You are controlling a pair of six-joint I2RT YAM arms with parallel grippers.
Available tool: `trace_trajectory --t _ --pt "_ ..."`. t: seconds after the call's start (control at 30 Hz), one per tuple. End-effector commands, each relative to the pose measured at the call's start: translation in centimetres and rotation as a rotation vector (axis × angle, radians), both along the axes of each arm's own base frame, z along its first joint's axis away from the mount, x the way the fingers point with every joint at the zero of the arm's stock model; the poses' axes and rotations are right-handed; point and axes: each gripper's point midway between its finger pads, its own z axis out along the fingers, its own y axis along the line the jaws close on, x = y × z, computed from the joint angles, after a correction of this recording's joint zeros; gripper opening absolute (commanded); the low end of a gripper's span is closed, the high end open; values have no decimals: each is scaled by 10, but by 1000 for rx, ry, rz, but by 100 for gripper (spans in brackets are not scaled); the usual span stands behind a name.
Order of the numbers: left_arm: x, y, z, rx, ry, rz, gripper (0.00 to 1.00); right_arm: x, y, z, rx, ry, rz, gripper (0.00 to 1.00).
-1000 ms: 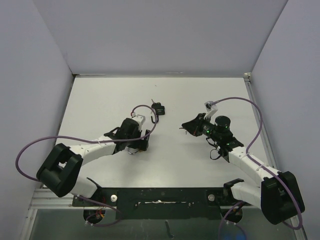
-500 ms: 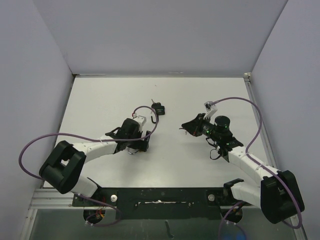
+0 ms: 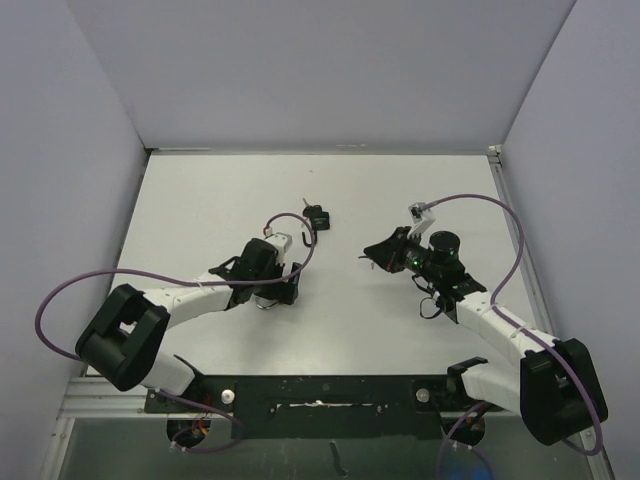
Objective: Unlock with the key
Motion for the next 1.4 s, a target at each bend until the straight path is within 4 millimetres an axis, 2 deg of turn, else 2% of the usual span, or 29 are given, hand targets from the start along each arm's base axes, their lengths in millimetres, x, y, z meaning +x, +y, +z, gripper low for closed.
trace_trajectory --t 0.0,0.4,0.73,0.87,0.97,1.07,1.37 --pt "-8 -9 7 -42 18 -14 98 8 3 27 31 -97 9 0" --pt "-18 -15 -6 79 36 -21 98 5 1 28 33 -99 3 0" --pt "-16 -10 -15 151 37 15 95 4 0 27 30 -97 2 0" --pt "-17 -9 -17 158 48 24 89 5 0 27 29 -98 1 0" --pt "-20 -11 -18 145 62 22 77 5 1 26 29 -96 2 0" --pt "-23 -16 -19 131 67 13 69 5 1 26 29 -95 2 0" --pt "-35 -35 -19 119 76 -25 68 5 1 26 32 -96 4 0"
